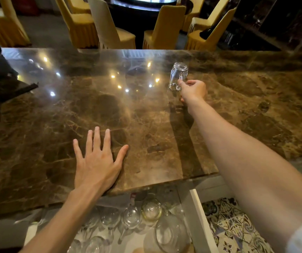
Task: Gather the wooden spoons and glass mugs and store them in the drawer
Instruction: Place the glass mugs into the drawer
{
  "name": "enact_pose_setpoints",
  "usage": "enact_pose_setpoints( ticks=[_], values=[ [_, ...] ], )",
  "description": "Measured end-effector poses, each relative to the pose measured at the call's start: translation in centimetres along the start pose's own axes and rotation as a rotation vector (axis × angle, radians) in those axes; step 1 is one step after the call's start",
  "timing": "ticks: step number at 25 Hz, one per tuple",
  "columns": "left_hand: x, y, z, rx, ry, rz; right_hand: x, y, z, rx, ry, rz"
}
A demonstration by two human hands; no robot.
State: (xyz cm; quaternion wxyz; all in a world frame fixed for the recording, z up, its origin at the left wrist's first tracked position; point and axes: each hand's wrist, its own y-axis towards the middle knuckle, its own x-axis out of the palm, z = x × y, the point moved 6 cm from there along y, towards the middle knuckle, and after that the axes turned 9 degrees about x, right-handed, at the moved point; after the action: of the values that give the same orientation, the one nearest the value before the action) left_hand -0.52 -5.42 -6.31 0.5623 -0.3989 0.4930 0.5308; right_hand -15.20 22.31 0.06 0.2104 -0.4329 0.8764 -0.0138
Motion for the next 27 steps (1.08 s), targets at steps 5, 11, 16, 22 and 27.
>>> enact_pose_setpoints(
  ticks=[5, 11, 16, 22, 27],
  values=[
    [0.1, 0.3, 0.0, 0.004, 0.042, -0.001, 0.7, 1.8, -0.4, -0.017, -0.106, 0.079],
    [0.3, 0.2, -0.2, -0.003, 0.047, -0.007, 2.1, 3.1, -0.7, -0.037, -0.223, 0.068],
    [0.3, 0.4, 0.0, -0.002, 0.050, -0.021, 2.3, 2.9, -0.6, -0.006, -0.100, 0.037],
    [0.3, 0.5, -0.1, 0.018, 0.017, -0.046, 0.9, -1.9, -0.4, -0.059, -0.024, -0.140],
    [0.5, 0.3, -0.2, 0.036, 0.011, -0.042, -2.6, -10.0, 0.6, -0.245, 0.007, -0.373]
  ],
)
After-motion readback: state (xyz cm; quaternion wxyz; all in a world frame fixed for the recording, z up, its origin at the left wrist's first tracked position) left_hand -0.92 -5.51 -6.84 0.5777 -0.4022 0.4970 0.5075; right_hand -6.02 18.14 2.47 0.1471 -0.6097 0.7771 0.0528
